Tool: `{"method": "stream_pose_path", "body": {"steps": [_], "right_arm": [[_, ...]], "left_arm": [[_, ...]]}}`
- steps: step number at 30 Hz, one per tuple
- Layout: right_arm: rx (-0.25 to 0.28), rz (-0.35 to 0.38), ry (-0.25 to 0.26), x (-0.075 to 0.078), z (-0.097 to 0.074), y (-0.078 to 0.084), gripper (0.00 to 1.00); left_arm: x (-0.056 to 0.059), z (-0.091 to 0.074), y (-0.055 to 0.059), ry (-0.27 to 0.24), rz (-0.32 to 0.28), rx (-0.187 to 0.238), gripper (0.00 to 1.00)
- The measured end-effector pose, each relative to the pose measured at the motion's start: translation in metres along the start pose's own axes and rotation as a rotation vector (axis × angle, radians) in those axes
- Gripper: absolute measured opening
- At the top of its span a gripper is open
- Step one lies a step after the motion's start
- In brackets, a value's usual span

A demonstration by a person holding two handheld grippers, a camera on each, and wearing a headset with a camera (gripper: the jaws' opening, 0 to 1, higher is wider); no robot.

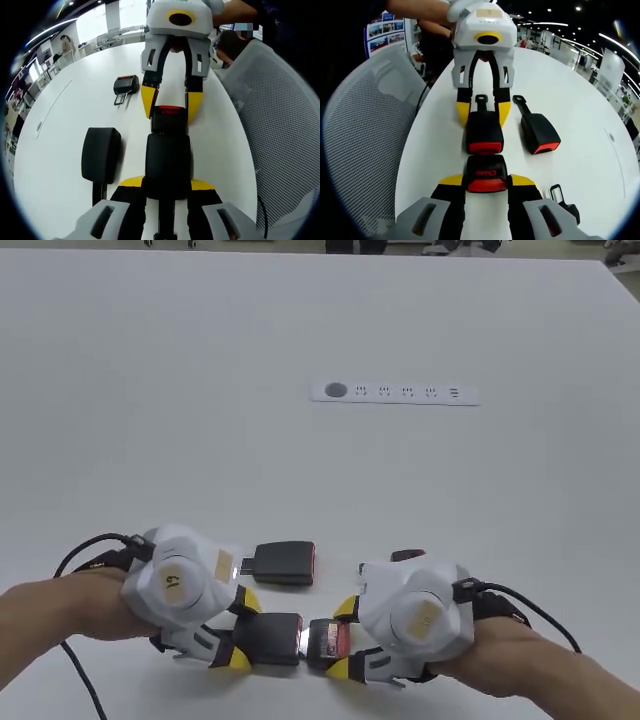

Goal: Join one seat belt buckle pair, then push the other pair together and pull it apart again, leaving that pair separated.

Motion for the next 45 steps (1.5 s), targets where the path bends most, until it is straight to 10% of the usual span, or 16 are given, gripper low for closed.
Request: {"method": "stream_pose_path", "body": {"steps": [45], "right_arm": [[0.059, -0.034, 0.003, -0.001, -0.013, 0.0, 0.28]], "left_arm": [[-0.001, 0.001, 0.003, -0.009, -0.003, -0.005, 0.32]]}}
Point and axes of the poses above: the centre of the closed fingertips' face, and the gripper's own axes: z roughly forward along the fingers, x roughly to its right, y roughly out of its underside, the point moved 5 cm from there along -z, roughly backward along the fingers, and after that the axes turned 14 degrees about y, right-handed, at the moved point
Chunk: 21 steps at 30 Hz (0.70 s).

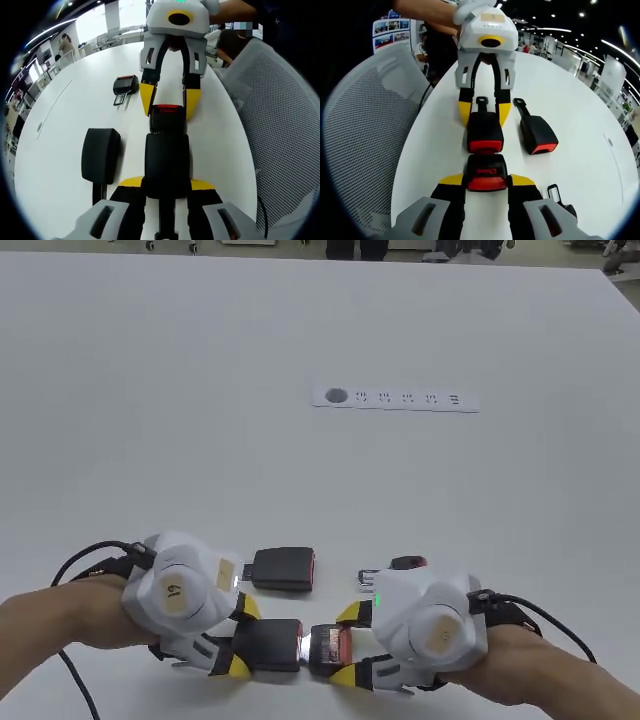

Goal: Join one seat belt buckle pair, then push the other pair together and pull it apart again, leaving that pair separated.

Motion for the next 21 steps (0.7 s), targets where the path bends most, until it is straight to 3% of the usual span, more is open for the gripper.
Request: {"method": "stream_pose_path", "body": {"steps": [6, 9, 14, 21], "right_arm": [[-0.008, -0.002, -0.004, 0.0, 0.0, 0.0, 0.3], [-0.001, -0.049, -0.006, 0.0, -0.002, 0.0, 0.31], [0.001, -0.009, 0.0, 0.001, 0.0, -0.001, 0.34], [0.004, -0.026, 0.0, 0.003, -0.009, -0.007, 0.39]], "left_arm": [[0.002, 0.001, 0.0, -0.005, -0.002, 0.013, 0.33], [0.001, 0.001, 0.0, -0.007, -0.007, 0.017, 0.33], [0.0, 0.0, -0.002, -0.019, -0.001, 0.001, 0.36], [0.002, -0.005, 0.0, -0.021, -0.016, 0.002, 0.41]]}}
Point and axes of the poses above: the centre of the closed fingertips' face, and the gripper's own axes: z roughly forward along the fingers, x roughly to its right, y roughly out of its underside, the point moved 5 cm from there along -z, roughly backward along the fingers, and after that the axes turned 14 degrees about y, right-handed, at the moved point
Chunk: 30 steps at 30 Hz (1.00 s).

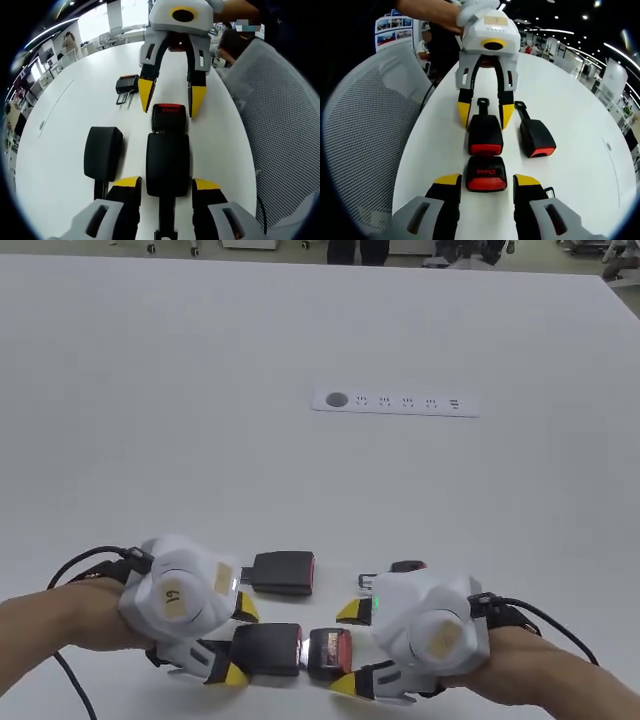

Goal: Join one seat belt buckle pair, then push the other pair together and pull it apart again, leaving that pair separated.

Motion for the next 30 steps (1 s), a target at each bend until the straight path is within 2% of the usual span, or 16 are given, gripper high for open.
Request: {"method": "stream_pose_path", "body": {"steps": [3, 4, 7, 9, 13, 16, 23, 26, 30], "right_arm": [[0.006, 0.006, 0.005, 0.004, -0.002, -0.002, 0.41], [0.008, 0.004, 0.006, 0.006, -0.003, -0.003, 0.42], [0.013, 0.008, 0.01, 0.011, -0.007, -0.006, 0.44], [0.017, 0.014, 0.013, 0.014, -0.01, -0.008, 0.45], [0.017, 0.018, 0.021, 0.02, -0.015, -0.011, 0.47], [0.017, 0.022, 0.029, 0.027, -0.018, -0.012, 0.48], [0.019, 0.031, 0.059, 0.046, -0.025, -0.01, 0.5], [0.015, 0.034, 0.07, 0.053, -0.028, -0.008, 0.5], [0.002, 0.034, 0.086, 0.063, -0.031, -0.001, 0.5]], "left_arm": [[-0.002, -0.006, 0.001, -0.012, -0.016, 0.023, 0.43], [0.001, -0.01, -0.004, -0.019, -0.016, 0.028, 0.43], [-0.001, -0.016, -0.005, -0.028, -0.035, 0.054, 0.46], [0.001, -0.021, -0.013, -0.034, -0.037, 0.066, 0.47], [-0.004, -0.025, -0.015, -0.039, -0.036, 0.079, 0.49], [-0.004, -0.032, -0.024, -0.047, -0.033, 0.096, 0.49], [-0.021, -0.048, -0.035, -0.094, -0.039, 0.139, 0.51], [-0.026, -0.053, -0.039, -0.109, -0.041, 0.141, 0.51], [-0.033, -0.055, -0.036, -0.123, -0.041, 0.128, 0.51]]}}
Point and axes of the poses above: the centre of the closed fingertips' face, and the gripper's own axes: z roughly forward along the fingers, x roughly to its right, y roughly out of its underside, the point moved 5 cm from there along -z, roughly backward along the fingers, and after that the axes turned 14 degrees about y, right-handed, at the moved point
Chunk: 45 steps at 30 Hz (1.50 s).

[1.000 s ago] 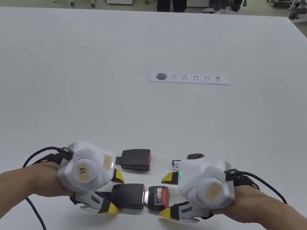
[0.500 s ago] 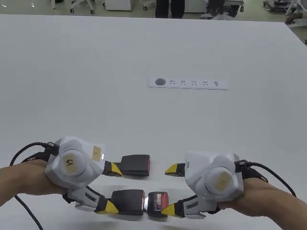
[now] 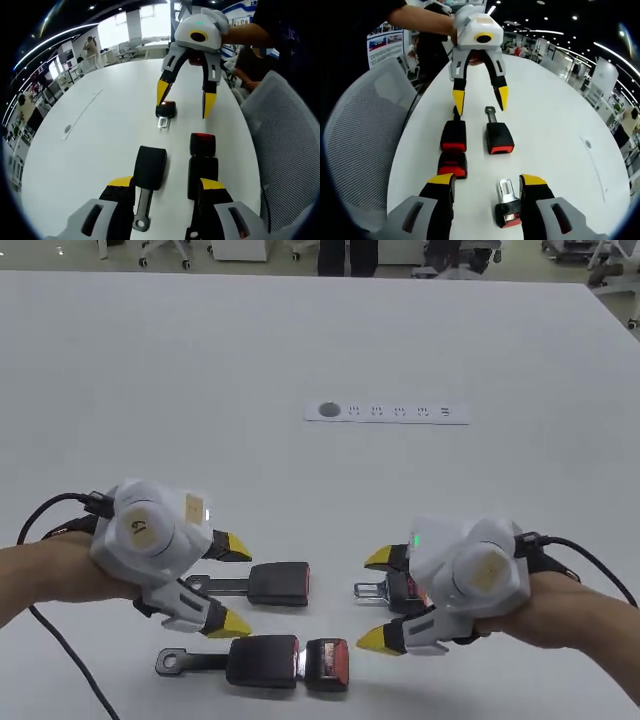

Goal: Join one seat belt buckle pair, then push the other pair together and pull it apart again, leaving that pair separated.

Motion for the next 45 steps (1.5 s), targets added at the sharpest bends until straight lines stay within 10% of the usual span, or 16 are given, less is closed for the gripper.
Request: {"method": "stream_pose_path", "body": {"steps": [14, 45], "right_arm": [[-0.055, -0.045, 0.012, 0.03, 0.001, 0.033, 0.48], [-0.143, -0.104, -0.076, 0.042, 0.015, 0.076, 0.32]], "left_arm": [[-0.026, 0.007, 0.002, 0.001, -0.005, -0.031, 0.51], [-0.052, 0.042, 0.021, 0.125, 0.013, -0.158, 0.36]]}}
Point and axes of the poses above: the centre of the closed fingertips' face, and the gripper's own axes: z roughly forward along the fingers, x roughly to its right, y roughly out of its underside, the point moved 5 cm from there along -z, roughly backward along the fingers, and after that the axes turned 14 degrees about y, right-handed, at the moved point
